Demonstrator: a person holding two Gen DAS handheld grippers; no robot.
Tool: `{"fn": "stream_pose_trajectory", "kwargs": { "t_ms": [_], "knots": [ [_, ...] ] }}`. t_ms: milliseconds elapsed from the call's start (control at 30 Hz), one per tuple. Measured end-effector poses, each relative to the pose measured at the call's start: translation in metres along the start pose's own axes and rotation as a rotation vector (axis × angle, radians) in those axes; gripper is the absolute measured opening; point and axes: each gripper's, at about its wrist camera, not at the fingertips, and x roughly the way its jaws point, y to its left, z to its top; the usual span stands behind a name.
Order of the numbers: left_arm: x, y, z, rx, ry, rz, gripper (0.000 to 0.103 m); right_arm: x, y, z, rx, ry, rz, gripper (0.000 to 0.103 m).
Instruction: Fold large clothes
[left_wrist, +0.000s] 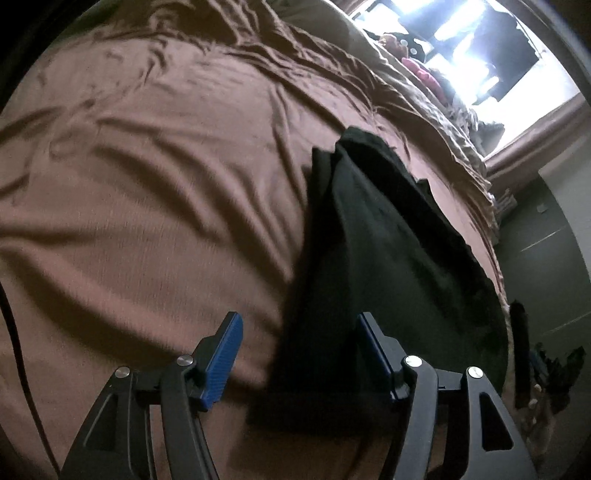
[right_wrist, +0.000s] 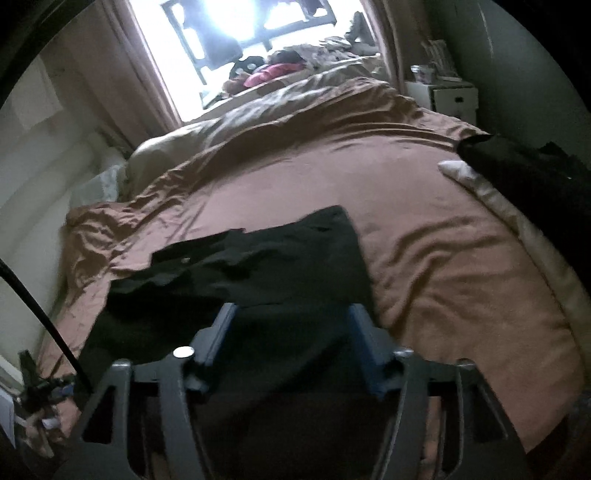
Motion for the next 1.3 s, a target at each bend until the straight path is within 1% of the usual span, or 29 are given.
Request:
{"fn": "stream_pose_trajectory", "kwargs": {
  "t_ms": [67,167,300,467,500,533,633,767,800,833,867,933,1000,1167,1233,1300],
  "knots": [
    [0.000,0.005,-0.008,-0.015,0.011,-0.018,0.065,0.002,0.016,-0.012,-0.030,0.027,0.031,0.060],
    [-0.003,0.011,-0.016,-0.032,0.012,-0.043,0.065,0.004,0.043,-0.035,-0.073,0.051,0.051,0.060],
    [-0.008,0.018,-0.020,-0.054,0.009,-0.068,0.065,0.010,0.076,-0.063,-0.120,0.105,0.095,0.060],
    [-0.008,0.019,-0.025,-0.057,0.017,-0.085,0.065,0.017,0.114,-0.086,-0.192,0.159,0.128,0.060],
    [-0.007,0.020,-0.026,-0.059,0.022,-0.087,0.065,0.019,0.120,-0.090,-0.194,0.171,0.140,0.057],
    [-0.005,0.021,-0.027,-0.062,0.025,-0.090,0.065,0.023,0.127,-0.093,-0.205,0.180,0.138,0.053],
    [-0.004,0.024,-0.028,-0.073,0.021,-0.102,0.065,0.031,0.144,-0.098,-0.254,0.188,0.109,0.048],
    [0.001,0.023,-0.026,-0.081,0.021,-0.111,0.065,0.051,0.164,-0.116,-0.309,0.211,0.053,0.040],
    [0.001,0.023,-0.026,-0.086,0.020,-0.110,0.065,0.057,0.168,-0.120,-0.311,0.223,0.032,0.032],
    [0.002,0.024,-0.026,-0.093,0.017,-0.112,0.065,0.065,0.170,-0.123,-0.312,0.232,0.004,0.028],
    [0.003,0.023,-0.026,-0.096,0.016,-0.114,0.065,0.072,0.171,-0.126,-0.312,0.237,-0.018,0.027],
    [0.005,0.021,-0.025,-0.098,0.022,-0.120,0.065,0.090,0.174,-0.126,-0.310,0.249,-0.053,0.023],
    [0.008,0.019,-0.025,-0.105,0.027,-0.123,0.065,0.106,0.175,-0.120,-0.301,0.268,-0.073,0.022],
    [0.011,0.015,-0.026,-0.111,0.036,-0.122,0.064,0.145,0.182,-0.098,-0.280,0.307,-0.082,0.022],
    [0.011,0.013,-0.026,-0.113,0.034,-0.105,0.064,0.161,0.186,-0.086,-0.279,0.328,-0.082,0.022],
    [0.012,0.013,-0.025,-0.120,0.037,-0.104,0.064,0.182,0.188,-0.069,-0.259,0.348,-0.075,0.021]
  ]
}}
